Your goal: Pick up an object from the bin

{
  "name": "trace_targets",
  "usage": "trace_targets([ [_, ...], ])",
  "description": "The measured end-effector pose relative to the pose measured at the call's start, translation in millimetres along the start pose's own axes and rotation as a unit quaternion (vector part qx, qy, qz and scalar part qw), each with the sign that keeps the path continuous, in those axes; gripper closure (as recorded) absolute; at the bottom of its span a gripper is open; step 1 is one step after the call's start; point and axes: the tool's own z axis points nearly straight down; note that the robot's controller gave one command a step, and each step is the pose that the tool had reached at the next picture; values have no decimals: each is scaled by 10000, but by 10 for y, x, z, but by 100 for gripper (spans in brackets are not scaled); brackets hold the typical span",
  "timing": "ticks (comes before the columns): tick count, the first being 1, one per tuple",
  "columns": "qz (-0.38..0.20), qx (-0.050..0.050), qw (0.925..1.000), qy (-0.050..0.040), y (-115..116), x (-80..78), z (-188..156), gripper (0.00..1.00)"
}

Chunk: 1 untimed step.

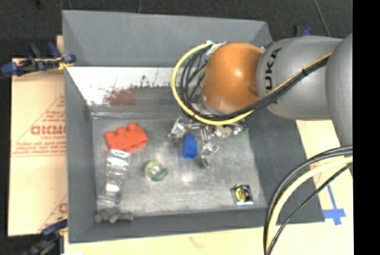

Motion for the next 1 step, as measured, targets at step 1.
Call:
trace_targets([
  [1,35,5,10000,-9,-13,-8,-7,0],
])
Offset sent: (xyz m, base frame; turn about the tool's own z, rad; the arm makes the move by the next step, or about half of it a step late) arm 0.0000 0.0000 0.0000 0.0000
